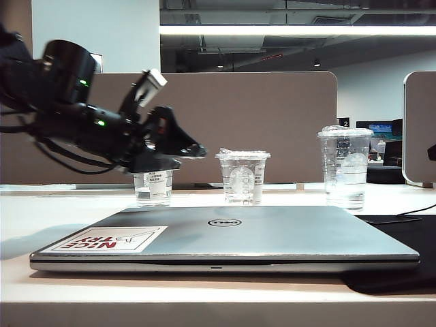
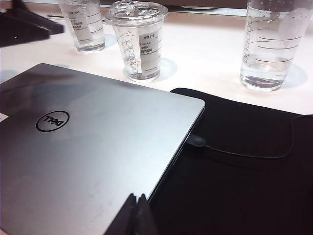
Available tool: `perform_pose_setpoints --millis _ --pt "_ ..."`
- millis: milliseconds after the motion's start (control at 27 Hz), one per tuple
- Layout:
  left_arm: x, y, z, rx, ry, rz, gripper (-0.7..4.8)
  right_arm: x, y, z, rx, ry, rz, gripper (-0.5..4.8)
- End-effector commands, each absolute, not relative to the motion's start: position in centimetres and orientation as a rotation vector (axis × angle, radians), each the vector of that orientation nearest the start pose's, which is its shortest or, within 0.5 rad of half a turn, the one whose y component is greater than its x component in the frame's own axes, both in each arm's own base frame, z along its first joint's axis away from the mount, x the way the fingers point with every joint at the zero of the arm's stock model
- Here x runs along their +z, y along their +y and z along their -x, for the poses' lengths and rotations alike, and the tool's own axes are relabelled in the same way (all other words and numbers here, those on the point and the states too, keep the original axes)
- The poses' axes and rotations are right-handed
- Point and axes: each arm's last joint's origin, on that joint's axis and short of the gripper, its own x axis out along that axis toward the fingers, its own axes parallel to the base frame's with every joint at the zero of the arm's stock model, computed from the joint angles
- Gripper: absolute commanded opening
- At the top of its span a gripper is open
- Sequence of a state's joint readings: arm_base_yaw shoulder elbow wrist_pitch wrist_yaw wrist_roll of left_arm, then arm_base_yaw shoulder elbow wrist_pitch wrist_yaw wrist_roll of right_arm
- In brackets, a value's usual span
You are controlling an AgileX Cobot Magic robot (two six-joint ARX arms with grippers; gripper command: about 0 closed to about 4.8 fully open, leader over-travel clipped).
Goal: Pick up the coffee cup on the middle and place it on the left side of the laptop.
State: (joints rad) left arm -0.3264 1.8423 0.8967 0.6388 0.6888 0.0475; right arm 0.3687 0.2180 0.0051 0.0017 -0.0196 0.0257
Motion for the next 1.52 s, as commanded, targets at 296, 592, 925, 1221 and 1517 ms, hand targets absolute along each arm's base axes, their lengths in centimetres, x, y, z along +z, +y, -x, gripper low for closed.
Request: perform_pose_setpoints --millis 296,592,925,1221,1517 --pt "15.7 -17.5 -36.2 -0.886 0.274 -0.059 4.79 14.8 4.0 -10.1 0.387 0.196 0.008 -0.05" --pt "14.2 -19.4 -38.7 -0.887 0.320 0.013 4.79 14.8 4.0 -10.1 0.386 0.196 0.008 -0.05" --pt "13.5 -20.3 -40.5 -0.886 0.338 0.060 4.79 14.8 4.0 -10.1 0.387 0.196 0.008 -0.05" --pt "13.0 -21.2 -40.9 -0.909 0.329 0.053 4.79 14.8 4.0 -10.1 0.387 0.196 0.008 -0.05" --pt "12.4 -22.3 -40.6 -0.944 0.256 -0.028 4.79 14.8 4.0 -10.2 0.386 0.196 0.008 -0.05"
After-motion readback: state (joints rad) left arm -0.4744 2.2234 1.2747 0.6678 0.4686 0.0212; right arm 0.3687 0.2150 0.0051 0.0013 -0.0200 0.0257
